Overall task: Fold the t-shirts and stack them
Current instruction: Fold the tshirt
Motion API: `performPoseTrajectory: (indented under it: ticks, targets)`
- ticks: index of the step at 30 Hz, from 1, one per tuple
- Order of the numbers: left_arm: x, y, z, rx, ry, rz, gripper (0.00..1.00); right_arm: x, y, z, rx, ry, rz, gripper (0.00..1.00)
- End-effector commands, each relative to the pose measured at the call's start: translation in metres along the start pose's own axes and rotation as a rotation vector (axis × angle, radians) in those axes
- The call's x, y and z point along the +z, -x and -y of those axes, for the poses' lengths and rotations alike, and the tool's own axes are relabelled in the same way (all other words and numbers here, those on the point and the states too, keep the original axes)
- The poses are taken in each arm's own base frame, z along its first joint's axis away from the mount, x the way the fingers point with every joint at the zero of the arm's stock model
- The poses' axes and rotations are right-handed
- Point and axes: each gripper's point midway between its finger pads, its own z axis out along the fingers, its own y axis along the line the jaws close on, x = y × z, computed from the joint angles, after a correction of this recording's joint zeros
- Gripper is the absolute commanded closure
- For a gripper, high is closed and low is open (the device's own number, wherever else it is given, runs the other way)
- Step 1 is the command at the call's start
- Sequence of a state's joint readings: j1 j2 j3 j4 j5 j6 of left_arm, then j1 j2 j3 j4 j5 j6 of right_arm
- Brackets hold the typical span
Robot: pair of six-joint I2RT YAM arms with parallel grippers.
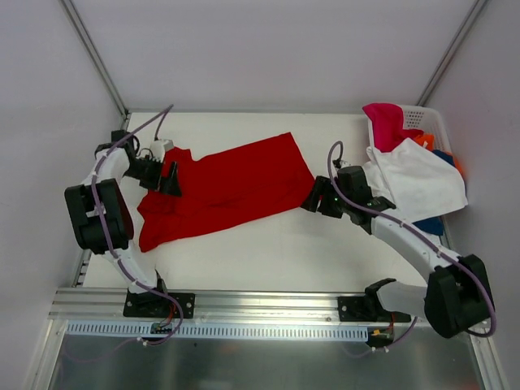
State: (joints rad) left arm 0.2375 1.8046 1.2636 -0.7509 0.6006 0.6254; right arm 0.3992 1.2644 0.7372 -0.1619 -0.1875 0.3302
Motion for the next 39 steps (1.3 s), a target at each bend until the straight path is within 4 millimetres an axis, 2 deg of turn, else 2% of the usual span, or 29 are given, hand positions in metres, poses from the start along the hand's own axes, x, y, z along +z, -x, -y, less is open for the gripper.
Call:
performPoseTrajectory:
  ticks: [1, 2, 3, 5, 6, 8, 9, 12, 13, 14, 15, 19, 20, 21, 31, 39]
  targets:
    - [-0.078, 0.073, 0.037, 0.133, -0.034, 0.293, 0.01, -0.028, 0.008, -0.012, -0.086, -0.02, 0.08, 0.3]
    - [-0.089, 0.084, 0.038, 0.124, -0.027, 0.325, 0.01, -0.031, 0.007, -0.012, -0.093, -0.025, 0.085, 0.14]
    - [-0.104, 0.102, 0.035, 0.135, -0.004, 0.365, 0.01, -0.037, 0.006, -0.013, -0.097, -0.028, 0.096, 0.1]
    - [-0.119, 0.117, 0.025, 0.062, 0.011, 0.404, 0.01, -0.04, 0.001, -0.012, -0.108, -0.031, 0.096, 0.04]
    - [-0.133, 0.132, 0.018, 0.056, 0.036, 0.439, 0.01, -0.041, -0.002, -0.01, -0.11, -0.036, 0.091, 0.04]
    - [-0.131, 0.137, -0.004, -0.028, 0.023, 0.443, 0.01, -0.044, -0.009, -0.005, -0.115, -0.04, 0.09, 0.04]
    - [-0.129, 0.139, -0.022, -0.058, 0.025, 0.446, 0.01, -0.045, -0.011, -0.004, -0.117, -0.043, 0.09, 0.04]
    - [-0.117, 0.134, -0.06, -0.117, 0.089, 0.403, 0.01, -0.048, -0.017, -0.001, -0.117, -0.038, 0.097, 0.04]
    - [-0.099, 0.127, -0.08, -0.162, 0.091, 0.365, 0.02, -0.05, -0.018, 0.0, -0.119, -0.038, 0.097, 0.04]
    - [-0.093, 0.125, -0.091, -0.199, 0.107, 0.35, 0.02, -0.053, -0.017, -0.001, -0.121, -0.034, 0.106, 0.04]
    - [-0.081, 0.118, -0.116, -0.241, 0.137, 0.322, 0.03, -0.054, -0.018, 0.001, -0.128, -0.04, 0.104, 0.04]
    - [-0.065, 0.115, -0.167, -0.349, 0.149, 0.334, 0.03, -0.063, -0.016, 0.001, -0.142, -0.04, 0.118, 0.04]
    - [-0.07, 0.123, -0.173, -0.366, 0.142, 0.362, 0.03, -0.065, -0.015, 0.0, -0.144, -0.037, 0.124, 0.04]
    - [-0.061, 0.118, -0.181, -0.399, 0.1, 0.367, 0.03, -0.067, -0.015, -0.001, -0.149, -0.038, 0.124, 0.04]
    - [-0.036, 0.115, -0.213, -0.427, 0.105, 0.365, 0.03, -0.073, -0.013, -0.002, -0.15, -0.039, 0.128, 0.04]
    - [-0.013, 0.129, -0.224, -0.464, 0.047, 0.4, 0.02, -0.072, -0.016, 0.011, -0.128, -0.101, 0.129, 0.04]
